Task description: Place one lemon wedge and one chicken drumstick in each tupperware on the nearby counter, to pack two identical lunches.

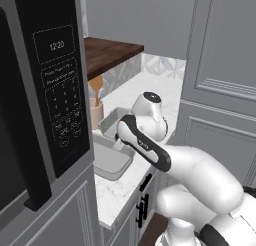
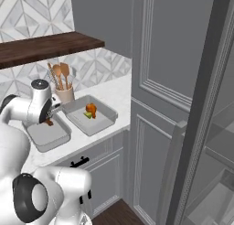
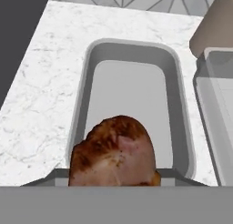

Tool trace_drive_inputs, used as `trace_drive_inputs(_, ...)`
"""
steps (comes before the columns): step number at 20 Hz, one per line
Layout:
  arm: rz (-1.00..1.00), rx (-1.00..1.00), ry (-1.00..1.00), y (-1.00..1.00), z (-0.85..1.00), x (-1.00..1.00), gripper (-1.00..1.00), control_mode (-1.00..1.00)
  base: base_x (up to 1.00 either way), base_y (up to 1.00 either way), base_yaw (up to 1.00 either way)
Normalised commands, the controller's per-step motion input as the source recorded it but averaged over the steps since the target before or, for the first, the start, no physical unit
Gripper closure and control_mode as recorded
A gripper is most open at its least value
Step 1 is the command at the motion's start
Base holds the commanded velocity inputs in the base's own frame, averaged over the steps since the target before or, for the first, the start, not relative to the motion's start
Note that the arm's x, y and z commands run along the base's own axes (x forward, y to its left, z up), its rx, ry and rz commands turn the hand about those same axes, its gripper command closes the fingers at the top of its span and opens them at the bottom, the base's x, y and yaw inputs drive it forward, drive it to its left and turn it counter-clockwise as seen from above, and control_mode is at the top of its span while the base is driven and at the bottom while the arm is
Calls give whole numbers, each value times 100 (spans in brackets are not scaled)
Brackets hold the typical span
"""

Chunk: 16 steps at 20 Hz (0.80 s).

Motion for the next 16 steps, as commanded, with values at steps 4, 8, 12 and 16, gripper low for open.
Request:
trace_drive_inputs(4, 7, -7, 0, 33, -50, 33, 100, -100, 0, 0, 0)
trace_drive_inputs(8, 4, -2, 0, 15, -43, 49, 100, -100, 0, 0, 0)
trace_drive_inputs(12, 4, -3, 0, 19, -47, 44, 100, -100, 0, 0, 0)
trace_drive_inputs(16, 3, -5, 0, 31, -47, 42, 100, -100, 0, 0, 0)
